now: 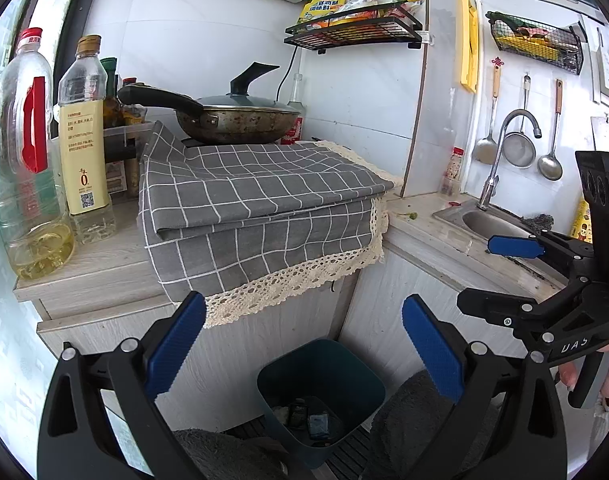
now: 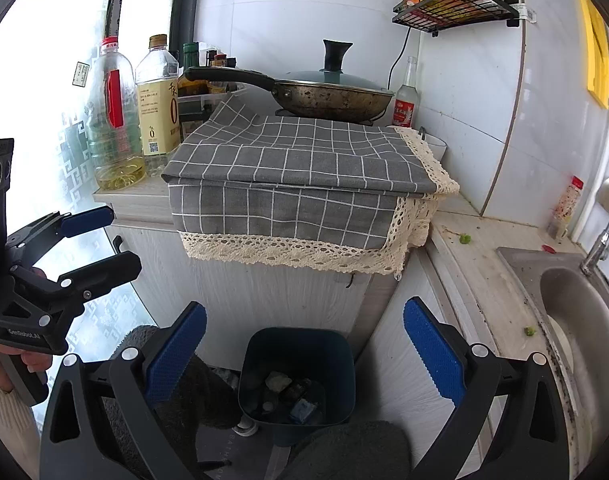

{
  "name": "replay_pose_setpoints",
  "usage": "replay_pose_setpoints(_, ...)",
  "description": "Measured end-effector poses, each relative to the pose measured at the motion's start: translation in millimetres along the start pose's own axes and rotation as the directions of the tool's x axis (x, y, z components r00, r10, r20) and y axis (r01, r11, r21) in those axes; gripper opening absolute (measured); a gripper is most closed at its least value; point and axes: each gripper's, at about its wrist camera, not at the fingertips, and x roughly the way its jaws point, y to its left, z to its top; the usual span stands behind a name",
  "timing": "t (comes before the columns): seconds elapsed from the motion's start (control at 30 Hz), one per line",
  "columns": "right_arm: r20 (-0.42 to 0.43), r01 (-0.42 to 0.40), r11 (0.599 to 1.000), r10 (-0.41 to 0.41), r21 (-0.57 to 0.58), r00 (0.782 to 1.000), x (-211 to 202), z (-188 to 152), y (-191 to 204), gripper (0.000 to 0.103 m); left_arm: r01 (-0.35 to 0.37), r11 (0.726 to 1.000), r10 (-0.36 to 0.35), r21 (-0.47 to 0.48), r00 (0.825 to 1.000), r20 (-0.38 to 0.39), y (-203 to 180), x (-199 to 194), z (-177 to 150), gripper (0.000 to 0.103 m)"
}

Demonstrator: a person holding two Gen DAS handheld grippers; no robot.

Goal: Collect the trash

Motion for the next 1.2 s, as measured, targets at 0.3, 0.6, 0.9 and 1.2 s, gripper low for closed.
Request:
replay_pose_setpoints(0.3,0.001,-0.002,1.000,0.002,-0.002,1.000,-0.6,-0.6,0.9,0.100,0.008,1.000,-0.008,-0.001,1.000,0.001,-0.7,-1.0,0.2,0.100)
replay_pose_setpoints(0.6,0.001,-0.002,1.000,0.002,-0.004,1.000,-0.8,-0.2,1.0,0.100,0.012,1.000,-0.012,0.000,1.000,-0.003,0.0,-0.3,0.5,0.100)
replay_pose_setpoints(0.9,0.003,-0.005,1.000,0.005,-0.006,1.000,-0.9,0.6,-0.3,0.100,0.012,1.000,-0.012,-0.001,1.000,-0.002,0.0,-0.3,1.2,0.100)
replay_pose_setpoints(1.2,0.002,-0.006,1.000,0.006,-0.008,1.000,-1.0,0.8,0.0,0.100,0.012,1.000,-0.012,0.000,1.000,-0.002,0.0,-0.4,1.3,0.100)
